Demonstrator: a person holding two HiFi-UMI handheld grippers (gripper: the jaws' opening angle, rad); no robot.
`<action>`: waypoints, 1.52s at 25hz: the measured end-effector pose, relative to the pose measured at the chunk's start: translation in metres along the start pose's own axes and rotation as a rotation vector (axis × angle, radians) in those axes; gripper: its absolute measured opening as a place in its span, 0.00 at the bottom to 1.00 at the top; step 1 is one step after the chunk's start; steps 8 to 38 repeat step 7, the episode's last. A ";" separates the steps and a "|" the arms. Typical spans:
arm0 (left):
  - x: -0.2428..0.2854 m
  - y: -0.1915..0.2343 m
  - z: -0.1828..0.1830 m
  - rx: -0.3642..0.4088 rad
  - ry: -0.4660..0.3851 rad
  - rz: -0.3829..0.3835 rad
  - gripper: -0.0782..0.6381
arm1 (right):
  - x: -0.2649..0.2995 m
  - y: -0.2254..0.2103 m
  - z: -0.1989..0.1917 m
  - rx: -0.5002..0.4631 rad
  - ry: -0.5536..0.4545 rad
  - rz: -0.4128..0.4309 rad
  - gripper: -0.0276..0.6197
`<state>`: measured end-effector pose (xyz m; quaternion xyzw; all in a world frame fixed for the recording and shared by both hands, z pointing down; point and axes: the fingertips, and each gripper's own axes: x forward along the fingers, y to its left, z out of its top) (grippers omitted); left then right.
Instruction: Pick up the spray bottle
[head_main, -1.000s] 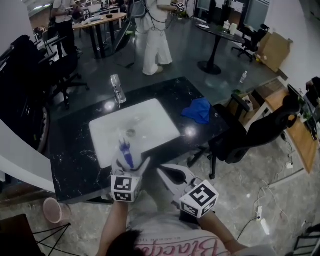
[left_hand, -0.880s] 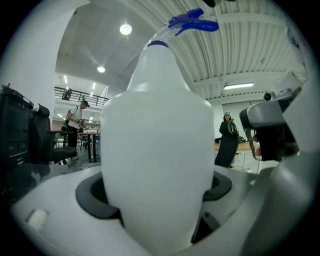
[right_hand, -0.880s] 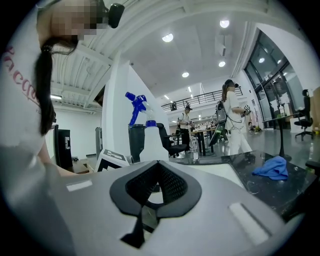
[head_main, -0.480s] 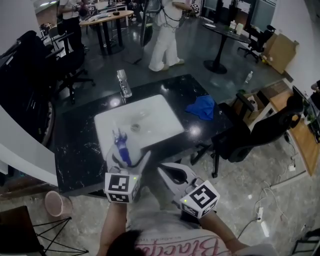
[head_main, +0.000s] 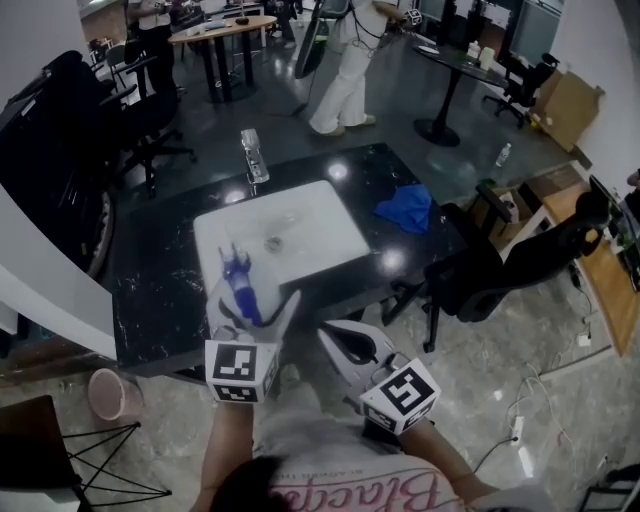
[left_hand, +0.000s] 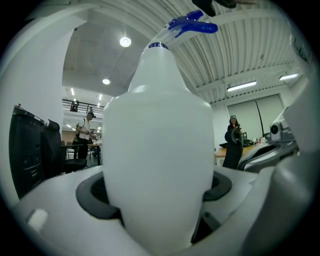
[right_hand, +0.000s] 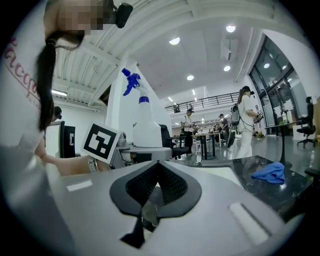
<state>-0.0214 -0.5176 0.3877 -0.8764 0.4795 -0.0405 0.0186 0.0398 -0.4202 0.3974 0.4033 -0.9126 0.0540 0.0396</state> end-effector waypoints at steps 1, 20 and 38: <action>-0.001 -0.001 0.001 -0.004 -0.001 0.001 0.70 | -0.001 0.001 0.000 -0.003 0.001 0.002 0.04; -0.004 -0.002 0.012 -0.026 -0.022 0.005 0.70 | -0.006 0.004 0.002 -0.017 0.003 0.008 0.04; -0.004 -0.002 0.012 -0.026 -0.022 0.005 0.70 | -0.006 0.004 0.002 -0.017 0.003 0.008 0.04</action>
